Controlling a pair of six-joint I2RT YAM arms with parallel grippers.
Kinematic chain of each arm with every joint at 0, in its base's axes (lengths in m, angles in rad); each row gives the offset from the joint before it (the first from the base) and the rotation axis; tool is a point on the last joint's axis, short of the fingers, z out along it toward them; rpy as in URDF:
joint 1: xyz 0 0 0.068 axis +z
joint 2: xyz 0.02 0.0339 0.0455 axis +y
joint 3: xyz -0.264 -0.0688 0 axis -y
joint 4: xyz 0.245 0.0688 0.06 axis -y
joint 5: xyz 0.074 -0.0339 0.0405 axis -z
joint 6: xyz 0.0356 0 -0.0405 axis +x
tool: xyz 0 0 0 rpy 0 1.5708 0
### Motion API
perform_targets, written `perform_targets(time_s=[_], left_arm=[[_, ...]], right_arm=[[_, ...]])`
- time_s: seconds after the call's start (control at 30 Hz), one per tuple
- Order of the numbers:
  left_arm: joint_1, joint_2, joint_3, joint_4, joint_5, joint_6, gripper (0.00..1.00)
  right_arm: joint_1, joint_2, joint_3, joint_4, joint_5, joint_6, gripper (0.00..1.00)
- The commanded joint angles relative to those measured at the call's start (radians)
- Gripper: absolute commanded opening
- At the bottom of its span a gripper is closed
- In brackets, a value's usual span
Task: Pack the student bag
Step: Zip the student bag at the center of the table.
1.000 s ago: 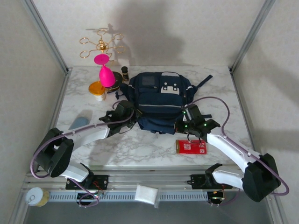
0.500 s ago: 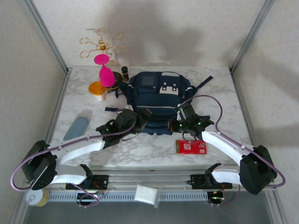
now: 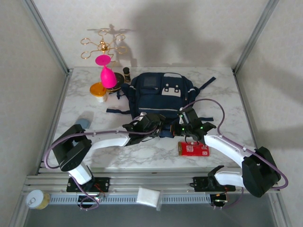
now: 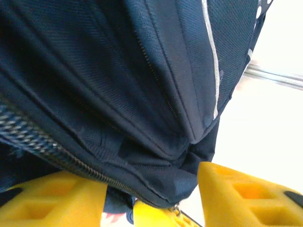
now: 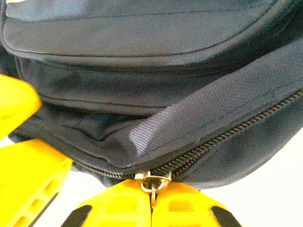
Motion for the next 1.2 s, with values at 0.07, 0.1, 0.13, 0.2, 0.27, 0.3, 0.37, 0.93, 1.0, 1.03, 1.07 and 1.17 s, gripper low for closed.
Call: perform_targets(time_s=[0.07, 0.1, 0.13, 0.2, 0.27, 0.3, 0.37, 0.93, 1.0, 1.03, 1.07, 1.17], left_arm=[[0.004, 0.033, 0.02, -0.069, -0.09, -0.051, 0.34], [0.007, 0.033, 0.018, -0.075, -0.092, -0.037, 0.29], [0.011, 0.028, 0.015, -0.093, -0.093, -0.029, 0.25], [0.02, 0.001, -0.004, -0.108, -0.101, -0.009, 0.15], [0.026, -0.044, -0.031, -0.139, -0.128, 0.012, 0.06], [0.032, -0.076, -0.049, -0.15, -0.143, 0.034, 0.0], [0.05, -0.131, -0.074, -0.196, -0.163, 0.06, 0.0], [0.329, -0.511, -0.25, -0.37, -0.065, 0.388, 0.0], [0.339, -0.516, -0.246, -0.378, -0.061, 0.408, 0.0], [0.342, -0.518, -0.245, -0.383, -0.06, 0.412, 0.0], [0.345, -0.52, -0.247, -0.38, -0.056, 0.421, 0.0], [0.35, -0.517, -0.247, -0.381, -0.048, 0.439, 0.0]], right_arm=[[0.004, 0.008, 0.019, 0.008, 0.036, -0.028, 0.0], [0.003, 0.007, 0.024, -0.006, 0.058, -0.028, 0.0], [0.0, 0.006, 0.031, -0.025, 0.081, -0.027, 0.0], [-0.011, -0.001, 0.047, -0.065, 0.121, -0.019, 0.0], [-0.021, -0.009, 0.061, -0.101, 0.155, -0.02, 0.0], [-0.027, -0.017, 0.067, -0.12, 0.172, -0.022, 0.0], [-0.04, -0.03, 0.072, -0.151, 0.199, -0.025, 0.0], [-0.27, 0.073, 0.109, -0.123, 0.173, -0.08, 0.0], [-0.303, 0.115, 0.125, -0.104, 0.182, -0.085, 0.0], [-0.318, 0.13, 0.131, -0.092, 0.182, -0.086, 0.0], [-0.335, 0.147, 0.136, -0.07, 0.181, -0.087, 0.0], [-0.377, 0.2, 0.151, 0.002, 0.181, -0.089, 0.0]])
